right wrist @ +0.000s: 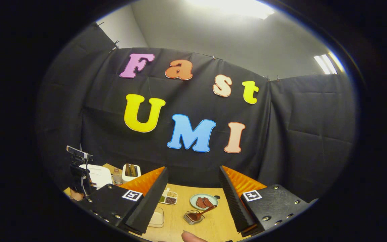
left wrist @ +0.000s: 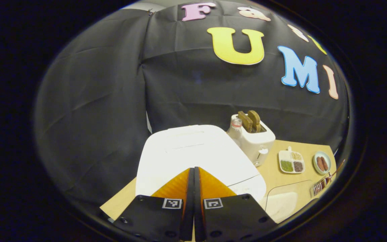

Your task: Close the left gripper, press the button to open the rice cooker; take a wooden spoon from the chopstick holder with the right hand, scoop a spoonful of rice and pour it into the rice cooker, then put the wooden spoon back into the chopstick holder.

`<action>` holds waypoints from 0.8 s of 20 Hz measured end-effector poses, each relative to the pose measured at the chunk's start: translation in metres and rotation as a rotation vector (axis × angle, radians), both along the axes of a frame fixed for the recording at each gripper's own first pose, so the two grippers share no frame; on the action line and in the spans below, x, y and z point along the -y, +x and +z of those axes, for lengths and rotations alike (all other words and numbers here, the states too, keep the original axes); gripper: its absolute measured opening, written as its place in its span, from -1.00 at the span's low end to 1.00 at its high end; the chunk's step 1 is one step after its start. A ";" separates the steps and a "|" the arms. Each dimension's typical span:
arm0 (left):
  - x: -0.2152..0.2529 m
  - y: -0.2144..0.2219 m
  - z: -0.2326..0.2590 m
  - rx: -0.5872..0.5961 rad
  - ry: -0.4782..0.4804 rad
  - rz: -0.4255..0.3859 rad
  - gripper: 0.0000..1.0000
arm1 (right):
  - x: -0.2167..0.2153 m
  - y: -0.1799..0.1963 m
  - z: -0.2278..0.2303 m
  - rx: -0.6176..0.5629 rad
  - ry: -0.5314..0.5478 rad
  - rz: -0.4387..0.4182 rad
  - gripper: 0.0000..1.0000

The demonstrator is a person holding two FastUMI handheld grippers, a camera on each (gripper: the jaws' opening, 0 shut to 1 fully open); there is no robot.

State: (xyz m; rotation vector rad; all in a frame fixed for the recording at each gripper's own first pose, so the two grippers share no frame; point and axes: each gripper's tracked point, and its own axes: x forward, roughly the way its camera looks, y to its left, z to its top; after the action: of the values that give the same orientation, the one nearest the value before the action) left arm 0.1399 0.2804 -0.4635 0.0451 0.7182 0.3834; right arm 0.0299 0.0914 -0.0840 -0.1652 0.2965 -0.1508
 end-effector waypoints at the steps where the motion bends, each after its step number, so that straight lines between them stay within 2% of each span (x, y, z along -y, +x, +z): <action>1: 0.000 -0.007 -0.008 -0.022 -0.026 0.021 -0.84 | -0.001 -0.001 0.000 0.000 -0.004 0.004 0.86; 2: -0.003 0.000 0.001 0.025 -0.004 -0.004 -0.84 | -0.002 -0.001 0.003 0.005 -0.006 0.007 0.86; 6: -0.004 0.000 0.005 0.014 0.045 -0.026 -0.80 | -0.006 -0.004 0.002 0.003 0.004 0.015 0.86; 8: -0.005 0.010 0.038 0.106 0.060 -0.024 -0.84 | -0.002 -0.008 0.004 0.008 0.001 0.010 0.85; 11: -0.008 0.025 0.087 0.236 0.133 -0.048 -0.80 | 0.000 -0.012 0.002 0.007 0.002 0.006 0.85; 13: -0.008 0.030 0.111 0.285 0.154 -0.061 -0.80 | 0.001 -0.013 0.001 0.004 0.013 0.007 0.85; 16: -0.004 0.025 0.127 0.314 0.133 -0.070 -0.81 | 0.003 -0.014 0.007 0.017 0.008 0.007 0.86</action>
State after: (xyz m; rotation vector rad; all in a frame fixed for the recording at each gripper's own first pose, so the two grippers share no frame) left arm 0.1649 0.2841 -0.3366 0.1320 0.3794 0.3611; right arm 0.0161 0.0881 -0.0773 -0.1573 0.2792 -0.1438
